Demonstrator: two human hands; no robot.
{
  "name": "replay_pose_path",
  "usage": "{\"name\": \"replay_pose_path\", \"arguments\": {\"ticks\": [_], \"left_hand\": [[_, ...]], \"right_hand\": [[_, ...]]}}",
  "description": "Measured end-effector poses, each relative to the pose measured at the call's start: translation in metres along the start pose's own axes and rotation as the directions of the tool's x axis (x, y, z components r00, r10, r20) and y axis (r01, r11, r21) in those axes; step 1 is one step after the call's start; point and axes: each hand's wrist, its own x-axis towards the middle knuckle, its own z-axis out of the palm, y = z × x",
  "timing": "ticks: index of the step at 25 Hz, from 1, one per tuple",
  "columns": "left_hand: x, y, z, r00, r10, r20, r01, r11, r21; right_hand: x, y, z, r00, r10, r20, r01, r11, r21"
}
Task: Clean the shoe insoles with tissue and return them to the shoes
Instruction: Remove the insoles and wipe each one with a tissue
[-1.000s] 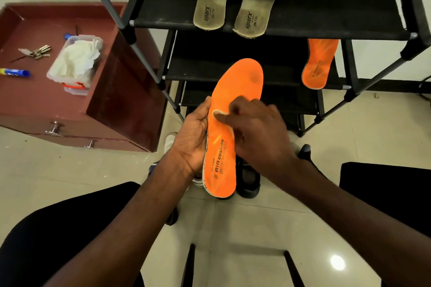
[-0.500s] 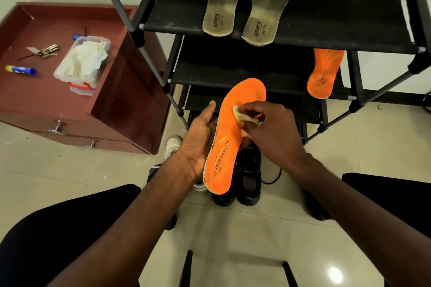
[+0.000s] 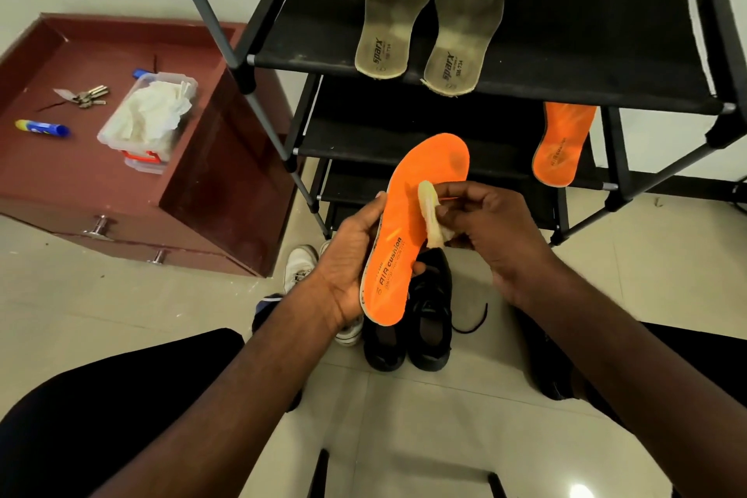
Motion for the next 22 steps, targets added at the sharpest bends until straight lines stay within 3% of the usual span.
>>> {"name": "replay_pose_path", "arguments": {"ticks": [4,7,9,11,14,18,22], "left_hand": [[0.002,0.002,-0.004,1.000,0.009,-0.002,-0.009,1.000,0.011],[0.003,0.002,-0.004,1.000,0.008,-0.017,-0.008,1.000,0.015],[0.003,0.001,-0.003,1.000,0.007,-0.023,-0.007,1.000,0.025],[0.004,-0.003,0.000,1.000,0.017,-0.014,-0.016,0.999,0.028],[0.001,-0.006,0.005,1.000,0.005,0.016,-0.005,1.000,-0.012],[0.001,-0.003,0.005,1.000,-0.012,-0.005,0.012,0.999,-0.042],[0.000,-0.004,0.007,1.000,-0.021,-0.011,0.019,0.989,-0.148]], "right_hand": [[0.002,-0.005,-0.001,0.983,0.157,0.096,-0.167,0.979,0.114],[-0.001,-0.007,0.002,0.983,0.170,0.074,-0.177,0.977,0.117],[-0.005,-0.007,0.007,0.996,0.087,0.025,-0.087,0.996,-0.007],[-0.010,-0.002,0.016,0.997,-0.077,-0.002,0.074,0.963,-0.258],[-0.014,0.011,0.024,0.936,-0.351,0.001,0.282,0.751,-0.597],[-0.008,0.014,0.014,0.850,-0.525,-0.029,0.357,0.617,-0.702],[-0.011,0.017,0.018,0.884,-0.463,0.068,0.356,0.572,-0.739]]}}
